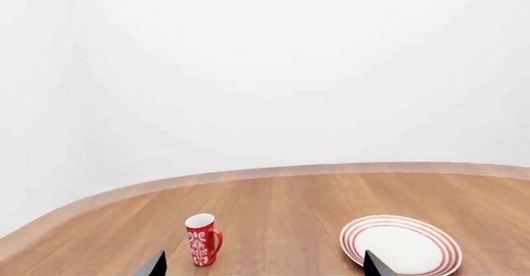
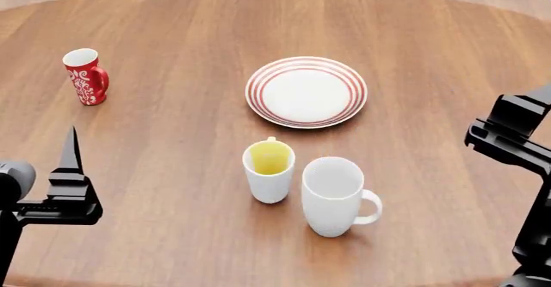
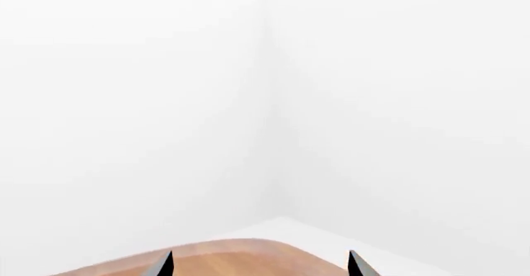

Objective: Pick up the red mug and put it on the plate

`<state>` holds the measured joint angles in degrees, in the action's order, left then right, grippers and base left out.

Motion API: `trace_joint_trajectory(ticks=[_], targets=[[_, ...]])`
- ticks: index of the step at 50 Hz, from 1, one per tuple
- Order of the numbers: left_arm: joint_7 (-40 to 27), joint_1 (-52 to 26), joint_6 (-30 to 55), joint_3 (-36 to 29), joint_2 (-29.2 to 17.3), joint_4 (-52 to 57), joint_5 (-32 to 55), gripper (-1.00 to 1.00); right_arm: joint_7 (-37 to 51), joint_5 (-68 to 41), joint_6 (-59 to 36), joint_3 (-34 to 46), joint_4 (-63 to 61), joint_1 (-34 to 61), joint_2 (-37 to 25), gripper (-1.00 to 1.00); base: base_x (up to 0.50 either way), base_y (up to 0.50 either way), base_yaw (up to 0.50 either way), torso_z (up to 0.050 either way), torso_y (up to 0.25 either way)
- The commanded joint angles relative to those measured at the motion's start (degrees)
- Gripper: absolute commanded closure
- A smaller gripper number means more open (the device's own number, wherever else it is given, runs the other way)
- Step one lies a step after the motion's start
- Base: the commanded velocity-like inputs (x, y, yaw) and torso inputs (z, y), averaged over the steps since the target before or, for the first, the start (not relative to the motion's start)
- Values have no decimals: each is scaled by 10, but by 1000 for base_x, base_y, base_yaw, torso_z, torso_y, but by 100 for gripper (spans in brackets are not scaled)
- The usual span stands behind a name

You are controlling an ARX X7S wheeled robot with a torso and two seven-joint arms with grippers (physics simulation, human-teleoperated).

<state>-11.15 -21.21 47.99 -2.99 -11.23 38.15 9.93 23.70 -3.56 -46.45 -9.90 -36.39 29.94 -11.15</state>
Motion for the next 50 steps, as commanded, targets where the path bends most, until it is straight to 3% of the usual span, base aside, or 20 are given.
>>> trace_joint_trajectory(ticks=[1, 9, 50], targets=[[-3, -1, -2, 0, -3, -2, 3, -100, 4, -10, 1, -11, -5, 4, 2, -100, 0, 0, 0, 0, 0], [-6, -1, -4, -1, -5, -4, 4, -100, -7, -19, 2, -2, -9, 0, -2, -100, 41, 0, 0, 0, 0], [-16, -2, -6, -5, -15, -3, 16, -100, 2, -25, 6, 13, -4, -1, -12, -100, 499, 0, 0, 0, 0]])
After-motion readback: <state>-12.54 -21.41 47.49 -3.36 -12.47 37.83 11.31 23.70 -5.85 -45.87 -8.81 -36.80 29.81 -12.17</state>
